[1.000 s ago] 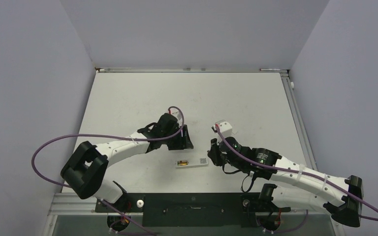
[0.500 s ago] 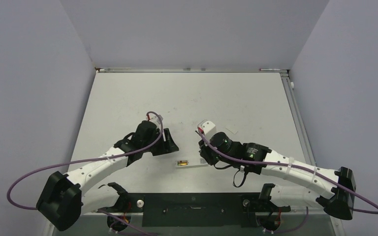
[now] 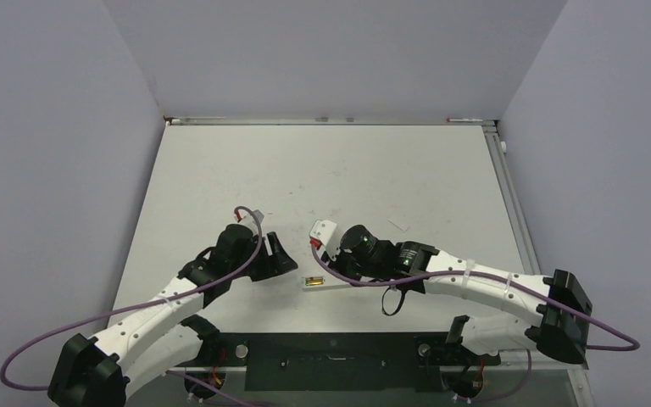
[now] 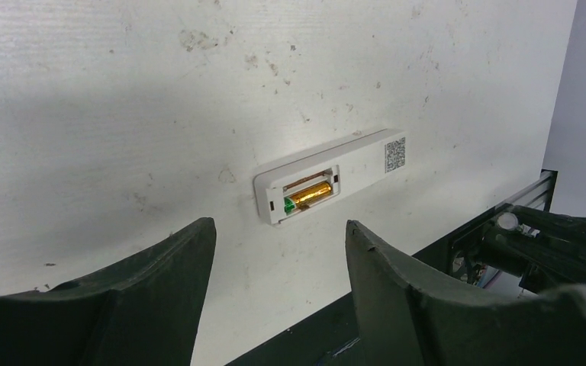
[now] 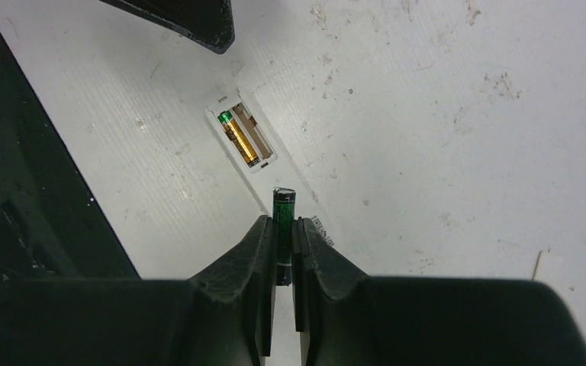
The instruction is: Load the batteries into the remote control
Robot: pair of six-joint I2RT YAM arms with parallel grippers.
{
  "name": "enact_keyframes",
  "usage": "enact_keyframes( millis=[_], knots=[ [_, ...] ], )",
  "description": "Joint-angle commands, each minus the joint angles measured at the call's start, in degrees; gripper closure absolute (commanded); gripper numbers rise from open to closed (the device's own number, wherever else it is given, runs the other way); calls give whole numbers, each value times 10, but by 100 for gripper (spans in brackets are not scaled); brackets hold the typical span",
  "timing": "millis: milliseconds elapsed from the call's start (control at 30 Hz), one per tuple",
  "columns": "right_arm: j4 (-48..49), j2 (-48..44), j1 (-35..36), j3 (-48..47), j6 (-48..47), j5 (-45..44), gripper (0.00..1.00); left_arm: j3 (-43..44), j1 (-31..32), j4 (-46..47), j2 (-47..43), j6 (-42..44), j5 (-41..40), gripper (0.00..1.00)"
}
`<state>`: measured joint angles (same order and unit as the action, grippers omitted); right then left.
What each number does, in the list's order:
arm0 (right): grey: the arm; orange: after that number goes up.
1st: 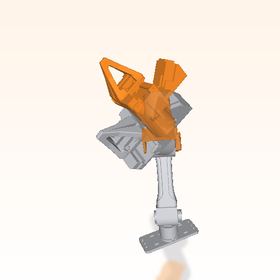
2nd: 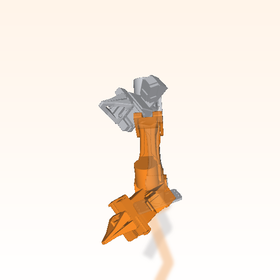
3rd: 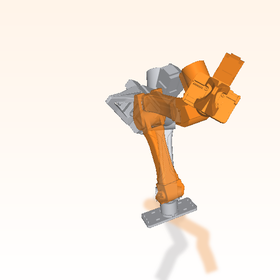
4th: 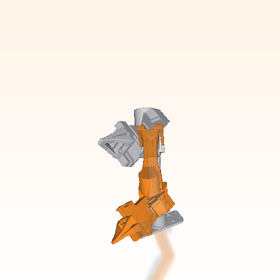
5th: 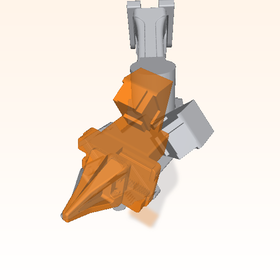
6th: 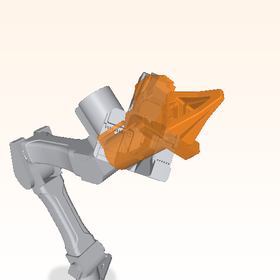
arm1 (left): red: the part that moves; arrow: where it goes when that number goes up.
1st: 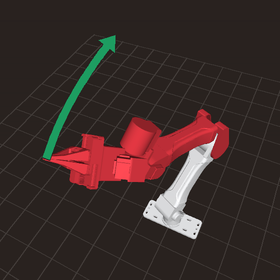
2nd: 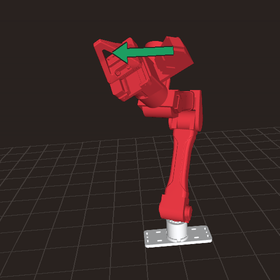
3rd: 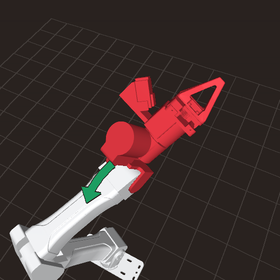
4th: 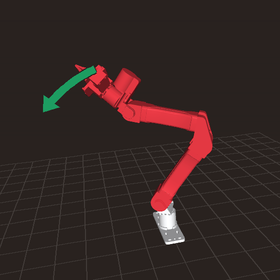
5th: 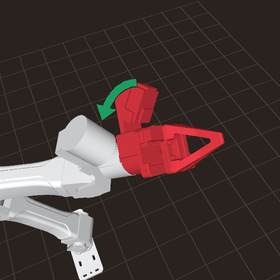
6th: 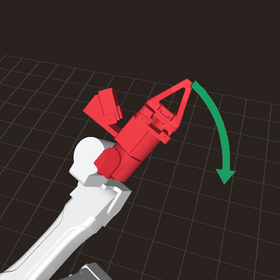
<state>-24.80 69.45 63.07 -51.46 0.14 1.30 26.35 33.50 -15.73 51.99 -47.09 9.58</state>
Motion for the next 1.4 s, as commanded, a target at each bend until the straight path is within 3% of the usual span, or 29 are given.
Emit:
enact_keyframes(
  millis=[0,567,767,1367],
  knots=[
    [40,42,4,-29,-84,34,92,-20,-8,3,-32,-17,-4,40],
    [44,168,3,-68,-229,85,92,-76,-33,26,-68,-41,23,32],
    [40,202,0,-80,-251,93,92,-94,-46,45,-70,-45,42,21],
    [31,265,-3,-111,-284,117,91,-109,-83,46,-73,-36,79,21]
  ],
)
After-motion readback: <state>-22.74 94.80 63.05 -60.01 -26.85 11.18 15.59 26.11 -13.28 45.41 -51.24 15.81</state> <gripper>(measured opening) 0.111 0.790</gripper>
